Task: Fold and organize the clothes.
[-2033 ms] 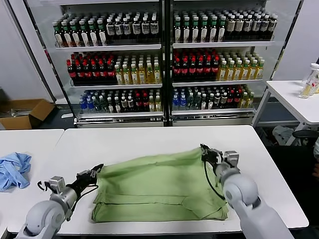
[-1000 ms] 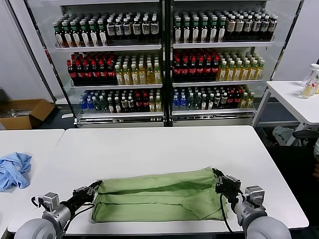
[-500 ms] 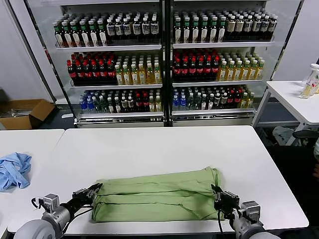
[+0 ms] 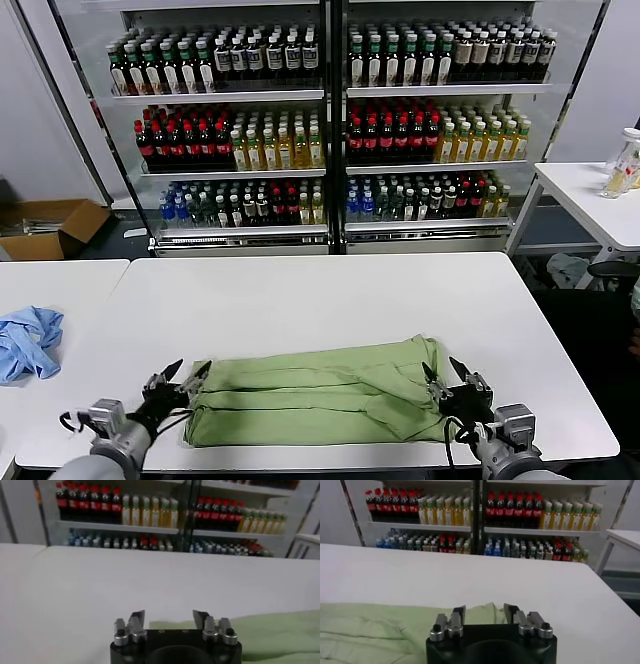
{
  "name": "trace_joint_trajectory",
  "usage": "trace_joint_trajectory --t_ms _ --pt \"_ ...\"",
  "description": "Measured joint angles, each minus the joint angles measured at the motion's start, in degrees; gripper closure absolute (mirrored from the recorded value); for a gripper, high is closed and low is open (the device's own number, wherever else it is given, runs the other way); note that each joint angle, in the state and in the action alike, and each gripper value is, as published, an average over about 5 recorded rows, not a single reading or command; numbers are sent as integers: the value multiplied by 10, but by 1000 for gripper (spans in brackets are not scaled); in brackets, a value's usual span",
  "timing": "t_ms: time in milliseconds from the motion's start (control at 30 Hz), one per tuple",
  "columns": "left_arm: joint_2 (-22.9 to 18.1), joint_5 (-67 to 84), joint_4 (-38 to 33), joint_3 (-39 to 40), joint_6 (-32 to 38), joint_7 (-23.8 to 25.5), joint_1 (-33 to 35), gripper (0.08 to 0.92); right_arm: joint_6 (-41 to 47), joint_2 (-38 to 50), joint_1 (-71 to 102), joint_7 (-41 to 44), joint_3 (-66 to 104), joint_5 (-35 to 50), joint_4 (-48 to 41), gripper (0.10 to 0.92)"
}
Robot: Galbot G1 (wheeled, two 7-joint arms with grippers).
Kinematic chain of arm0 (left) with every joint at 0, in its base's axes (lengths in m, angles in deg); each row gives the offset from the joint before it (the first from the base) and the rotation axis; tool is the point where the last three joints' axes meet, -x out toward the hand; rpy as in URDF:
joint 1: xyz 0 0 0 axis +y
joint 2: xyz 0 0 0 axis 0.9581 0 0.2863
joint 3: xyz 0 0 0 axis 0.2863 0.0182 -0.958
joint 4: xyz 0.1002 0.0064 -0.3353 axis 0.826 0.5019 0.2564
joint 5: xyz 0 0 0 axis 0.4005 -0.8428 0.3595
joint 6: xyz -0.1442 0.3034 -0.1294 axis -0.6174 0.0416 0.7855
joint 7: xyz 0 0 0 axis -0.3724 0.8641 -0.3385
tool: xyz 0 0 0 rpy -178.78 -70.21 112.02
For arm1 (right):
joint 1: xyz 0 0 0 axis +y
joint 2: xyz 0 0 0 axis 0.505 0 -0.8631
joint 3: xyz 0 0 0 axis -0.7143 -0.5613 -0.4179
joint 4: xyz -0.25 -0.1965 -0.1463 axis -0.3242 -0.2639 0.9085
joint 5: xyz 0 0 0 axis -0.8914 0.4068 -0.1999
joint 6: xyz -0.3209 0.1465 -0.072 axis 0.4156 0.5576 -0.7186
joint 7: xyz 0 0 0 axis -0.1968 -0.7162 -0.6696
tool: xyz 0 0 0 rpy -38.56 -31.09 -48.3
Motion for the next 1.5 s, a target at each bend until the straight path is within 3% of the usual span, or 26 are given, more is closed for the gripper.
trace_joint_trajectory --t_ms 200,333,667,1133,1500 --pt "-38 -19 -15 33 -12 -76 3 185 0 -3 4 -2 -2 -11 4 221" --pt "-54 -20 -21 45 -25 -114 2 208 0 -4 4 -3 -5 -17 4 204" --pt "-80 -9 -19 64 -52 -169 -4 484 0 -6 1 -5 -10 -24 4 203" --pt "-95 -39 -11 65 -65 -185 -16 876 -1 -8 2 -6 -17 -34 6 203" --pt "-59 -115 -40 -32 -84 -168 0 906 -1 -5 -8 -6 -15 -35 7 203"
